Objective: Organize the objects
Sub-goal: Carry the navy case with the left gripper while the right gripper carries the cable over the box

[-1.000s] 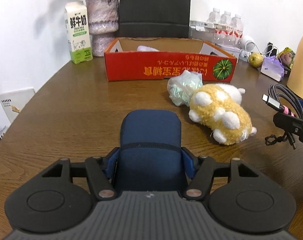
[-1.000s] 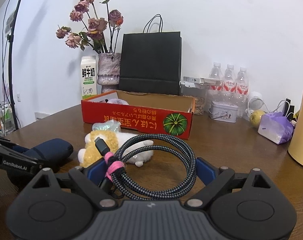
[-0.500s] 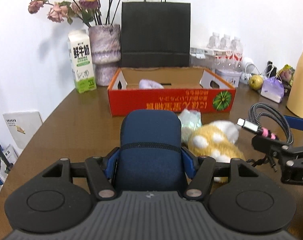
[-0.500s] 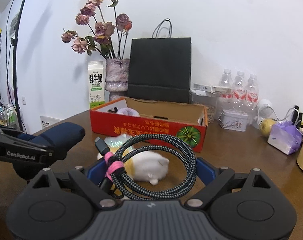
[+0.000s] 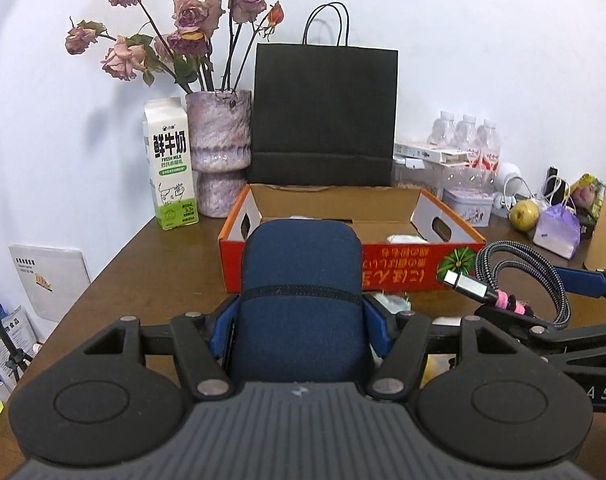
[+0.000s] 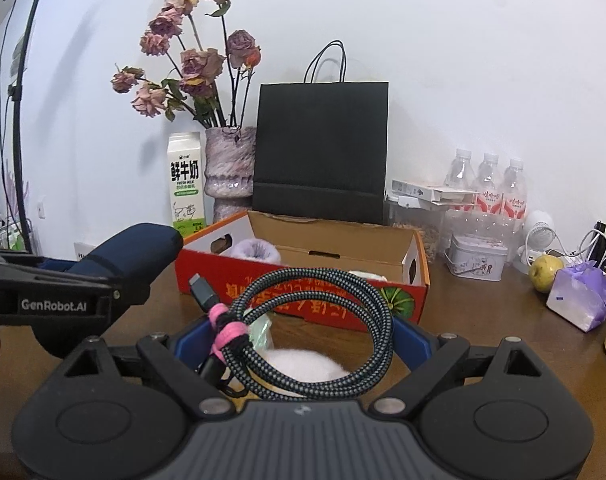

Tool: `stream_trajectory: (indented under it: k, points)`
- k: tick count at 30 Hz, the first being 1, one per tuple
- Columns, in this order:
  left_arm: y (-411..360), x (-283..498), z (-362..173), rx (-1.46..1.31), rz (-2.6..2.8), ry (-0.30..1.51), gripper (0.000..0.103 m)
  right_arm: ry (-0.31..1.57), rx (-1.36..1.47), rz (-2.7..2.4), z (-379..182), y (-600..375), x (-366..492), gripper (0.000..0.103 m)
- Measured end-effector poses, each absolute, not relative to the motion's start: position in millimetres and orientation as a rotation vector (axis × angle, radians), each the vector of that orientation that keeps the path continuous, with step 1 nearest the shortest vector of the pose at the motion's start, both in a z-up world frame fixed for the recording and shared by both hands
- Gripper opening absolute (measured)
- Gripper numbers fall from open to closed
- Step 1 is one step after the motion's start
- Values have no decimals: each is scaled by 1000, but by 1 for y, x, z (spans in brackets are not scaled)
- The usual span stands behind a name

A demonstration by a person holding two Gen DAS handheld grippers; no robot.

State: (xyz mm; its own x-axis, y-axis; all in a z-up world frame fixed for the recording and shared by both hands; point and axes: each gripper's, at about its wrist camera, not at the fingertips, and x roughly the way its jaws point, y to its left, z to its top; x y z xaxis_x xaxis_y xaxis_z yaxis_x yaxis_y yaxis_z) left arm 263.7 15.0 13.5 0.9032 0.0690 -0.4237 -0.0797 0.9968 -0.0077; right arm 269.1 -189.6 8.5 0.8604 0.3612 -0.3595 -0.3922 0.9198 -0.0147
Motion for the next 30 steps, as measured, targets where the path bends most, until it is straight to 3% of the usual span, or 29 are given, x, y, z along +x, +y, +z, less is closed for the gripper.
stream_trajectory:
  k: [30]
  points:
    - [27, 351, 29, -75, 132, 358, 65, 354, -35, 361, 23, -172, 364, 93]
